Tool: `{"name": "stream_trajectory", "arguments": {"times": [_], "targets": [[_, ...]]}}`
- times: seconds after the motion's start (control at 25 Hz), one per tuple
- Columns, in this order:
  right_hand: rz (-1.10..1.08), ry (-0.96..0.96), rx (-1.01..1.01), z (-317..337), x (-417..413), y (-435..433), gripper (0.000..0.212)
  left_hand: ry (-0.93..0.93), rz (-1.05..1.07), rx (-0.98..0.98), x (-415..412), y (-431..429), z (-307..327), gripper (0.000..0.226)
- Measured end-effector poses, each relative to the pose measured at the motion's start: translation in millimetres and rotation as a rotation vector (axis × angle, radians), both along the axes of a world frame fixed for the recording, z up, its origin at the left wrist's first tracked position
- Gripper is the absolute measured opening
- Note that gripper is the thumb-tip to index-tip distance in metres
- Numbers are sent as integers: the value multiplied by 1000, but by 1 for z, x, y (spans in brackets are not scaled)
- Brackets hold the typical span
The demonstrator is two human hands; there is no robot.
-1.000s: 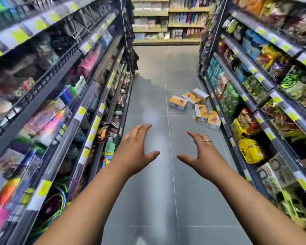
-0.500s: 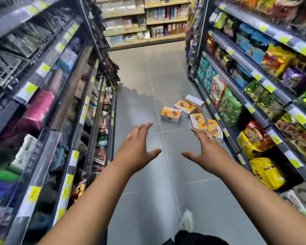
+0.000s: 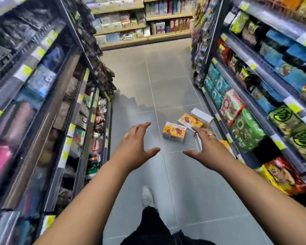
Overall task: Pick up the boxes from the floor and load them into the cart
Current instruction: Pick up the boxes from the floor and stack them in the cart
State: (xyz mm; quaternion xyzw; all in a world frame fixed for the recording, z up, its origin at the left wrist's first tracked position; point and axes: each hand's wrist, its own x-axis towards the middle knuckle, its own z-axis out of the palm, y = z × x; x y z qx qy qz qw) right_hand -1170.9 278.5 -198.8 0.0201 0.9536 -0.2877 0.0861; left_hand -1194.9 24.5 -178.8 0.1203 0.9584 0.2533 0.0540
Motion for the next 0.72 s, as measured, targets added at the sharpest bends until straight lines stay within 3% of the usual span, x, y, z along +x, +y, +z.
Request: {"name": "stream_trajectory", "arguments": {"times": [0.36,0.6,0.72], "targets": [[-270,-113,-98,-66,-228,10,91,-94,-224,-127,-288,33,-47,88],[-397,-228,-144,-129,-342,62,94,-193,-342,-183,-421,114,-112,90],[-397,-299,-149,-169,-399,94,98,-272,-286,-156,-473,148,-156,91]]}}
